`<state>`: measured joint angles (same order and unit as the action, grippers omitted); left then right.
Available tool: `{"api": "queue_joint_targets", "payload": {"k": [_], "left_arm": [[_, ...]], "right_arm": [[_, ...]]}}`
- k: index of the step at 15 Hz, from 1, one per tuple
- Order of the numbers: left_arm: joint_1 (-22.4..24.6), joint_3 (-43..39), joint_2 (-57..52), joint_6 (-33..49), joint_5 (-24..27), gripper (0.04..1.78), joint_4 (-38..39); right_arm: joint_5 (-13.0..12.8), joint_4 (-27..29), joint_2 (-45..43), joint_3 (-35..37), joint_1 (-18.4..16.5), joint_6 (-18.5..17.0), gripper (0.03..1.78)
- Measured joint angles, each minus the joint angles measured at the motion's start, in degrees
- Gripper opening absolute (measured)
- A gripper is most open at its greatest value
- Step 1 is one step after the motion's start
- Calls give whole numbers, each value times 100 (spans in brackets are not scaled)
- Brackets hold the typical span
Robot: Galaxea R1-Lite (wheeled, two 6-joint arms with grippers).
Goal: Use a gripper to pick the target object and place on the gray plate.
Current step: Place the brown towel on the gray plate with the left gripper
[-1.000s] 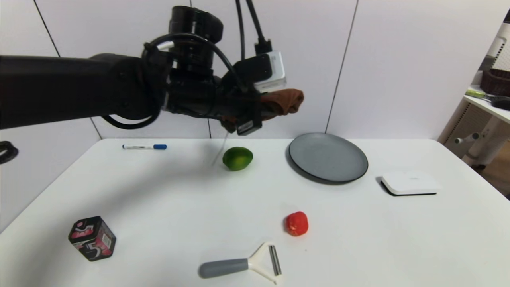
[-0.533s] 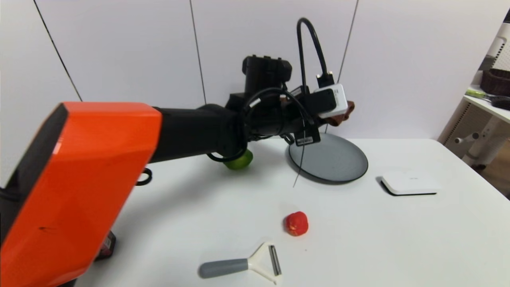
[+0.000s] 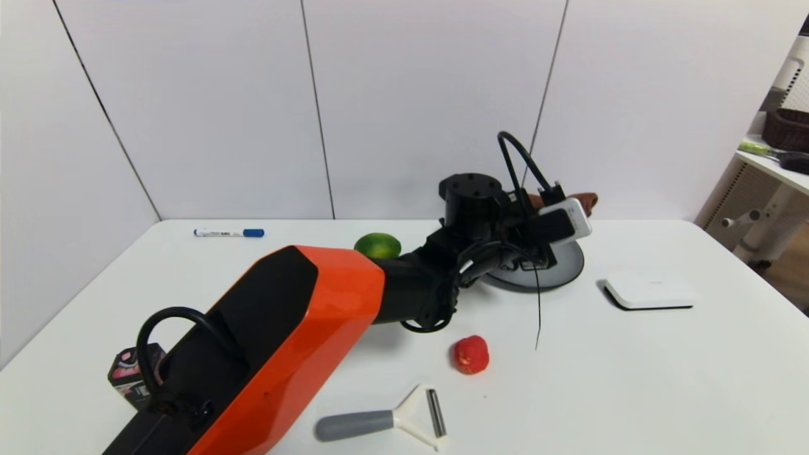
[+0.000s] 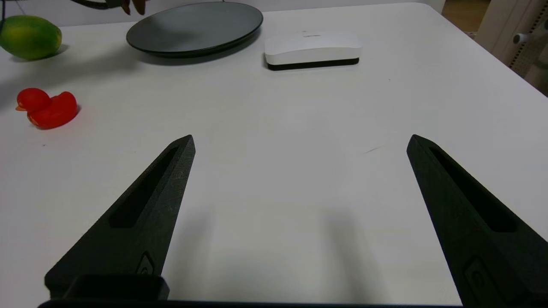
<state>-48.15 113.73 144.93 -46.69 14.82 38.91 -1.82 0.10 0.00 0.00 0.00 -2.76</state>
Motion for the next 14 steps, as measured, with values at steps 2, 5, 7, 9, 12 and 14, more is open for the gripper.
{"api": "queue_joint_targets", "payload": {"k": [2, 5, 7, 9, 12, 14], "left_arm": [[-16, 0, 157, 13, -6, 26, 37], [-9, 0, 263, 6, -72, 26, 122], [-18, 0, 308, -9, -80, 26, 249], [6, 0, 374, 9, -79, 26, 488], [-7, 0, 427, -6, -68, 26, 485], [-2, 0, 440, 4, -66, 26, 469]], "right_arm": [[-2, 0, 0, 0, 0, 4, 171], [-2, 0, 0, 0, 0, -2, 171], [0, 0, 0, 0, 0, -2, 171], [-5, 0, 0, 0, 0, 0, 171], [-2, -2, 0, 0, -2, -2, 171], [-2, 0, 0, 0, -2, 4, 171]]}}
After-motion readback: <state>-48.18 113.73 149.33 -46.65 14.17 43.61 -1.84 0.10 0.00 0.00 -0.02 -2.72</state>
